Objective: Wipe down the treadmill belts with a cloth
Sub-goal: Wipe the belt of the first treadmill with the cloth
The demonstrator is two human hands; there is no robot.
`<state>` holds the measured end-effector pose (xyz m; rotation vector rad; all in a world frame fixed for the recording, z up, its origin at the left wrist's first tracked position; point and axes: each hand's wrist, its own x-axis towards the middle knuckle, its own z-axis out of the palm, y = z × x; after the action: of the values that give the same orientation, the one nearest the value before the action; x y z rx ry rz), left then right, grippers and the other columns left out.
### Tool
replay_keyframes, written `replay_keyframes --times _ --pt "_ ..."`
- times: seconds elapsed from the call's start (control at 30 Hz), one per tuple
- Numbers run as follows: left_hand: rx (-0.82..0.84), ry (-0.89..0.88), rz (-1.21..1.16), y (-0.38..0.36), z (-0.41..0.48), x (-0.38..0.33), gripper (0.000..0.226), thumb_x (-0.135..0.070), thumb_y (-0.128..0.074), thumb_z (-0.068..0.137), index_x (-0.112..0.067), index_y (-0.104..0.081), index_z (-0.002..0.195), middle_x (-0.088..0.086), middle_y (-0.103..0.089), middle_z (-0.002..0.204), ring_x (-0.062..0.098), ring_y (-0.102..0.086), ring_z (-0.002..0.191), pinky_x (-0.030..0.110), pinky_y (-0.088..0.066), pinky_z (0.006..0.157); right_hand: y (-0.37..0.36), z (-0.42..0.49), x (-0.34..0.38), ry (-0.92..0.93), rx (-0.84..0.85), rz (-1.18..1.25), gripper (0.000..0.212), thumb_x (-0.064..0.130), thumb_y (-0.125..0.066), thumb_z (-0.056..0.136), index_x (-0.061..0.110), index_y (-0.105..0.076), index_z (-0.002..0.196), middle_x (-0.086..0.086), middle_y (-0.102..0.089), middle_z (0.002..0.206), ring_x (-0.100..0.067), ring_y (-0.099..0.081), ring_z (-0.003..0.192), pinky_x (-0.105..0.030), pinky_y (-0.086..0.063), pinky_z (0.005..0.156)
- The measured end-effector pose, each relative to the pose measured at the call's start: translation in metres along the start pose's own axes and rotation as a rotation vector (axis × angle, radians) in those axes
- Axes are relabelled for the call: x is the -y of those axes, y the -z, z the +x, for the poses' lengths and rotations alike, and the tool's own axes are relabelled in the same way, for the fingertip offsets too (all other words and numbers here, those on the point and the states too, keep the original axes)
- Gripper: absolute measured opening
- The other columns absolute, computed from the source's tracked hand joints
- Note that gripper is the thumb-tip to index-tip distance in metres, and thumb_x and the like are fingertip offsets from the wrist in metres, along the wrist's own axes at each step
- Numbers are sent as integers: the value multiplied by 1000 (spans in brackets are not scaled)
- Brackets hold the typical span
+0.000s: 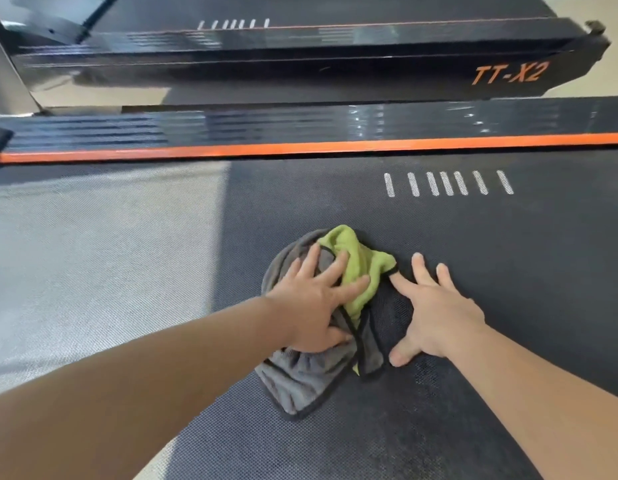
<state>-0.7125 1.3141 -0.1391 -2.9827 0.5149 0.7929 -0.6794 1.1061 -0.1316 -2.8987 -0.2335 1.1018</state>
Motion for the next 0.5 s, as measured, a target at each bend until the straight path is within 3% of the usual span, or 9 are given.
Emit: replay_keyframes --times 0.03,0.1,0.2,0.3,0.4,0.5 --pt "19 -40 0 -6 7 5 90 -69 -50 94 -54 12 158 -4 27 169 40 28 152 60 7 125 -1 1 0 2 -4 1 146 54 -97 53 52 4 159 17 39 161 -23 27 154 -65 -19 122" --pt "-57 -60 25 -9 20 26 79 -68 -42 98 -54 6 159 -9 23 170 31 27 154 55 9 126 -1 2 0 -1 -9 6 147 54 -97 53 54 6 158 17 40 160 -23 27 154 -65 -18 122" --pt "-147 193 -108 -2 35 55 75 -70 -36 99 -50 1 161 -8 14 172 29 17 157 51 3 128 0 1 0 -1 -1 0 152 55 -97 53 56 16 155 17 38 161 -24 26 155 -67 -19 121" --pt "-194 358 -243 -1 36 27 77 -65 -39 98 -43 -3 163 -4 11 173 35 14 157 50 0 128 0 1 -1 9 -11 3 153 56 -96 54 56 19 154 16 38 162 -25 25 155 -67 -19 121" --pt "-134 164 -130 -13 6 -16 87 -70 -42 92 -39 -3 164 -2 9 173 37 10 157 50 -3 128 0 -1 -1 8 -20 8 151 55 -97 52 55 12 156 17 39 161 -24 26 155 -66 -19 121" --pt "-55 -14 16 -7 -10 9 84 -62 -47 93 -47 -2 162 -9 8 173 23 7 159 47 -5 129 0 -3 -1 8 -18 14 146 54 -97 52 50 2 159 16 38 162 -24 25 155 -65 -20 121"
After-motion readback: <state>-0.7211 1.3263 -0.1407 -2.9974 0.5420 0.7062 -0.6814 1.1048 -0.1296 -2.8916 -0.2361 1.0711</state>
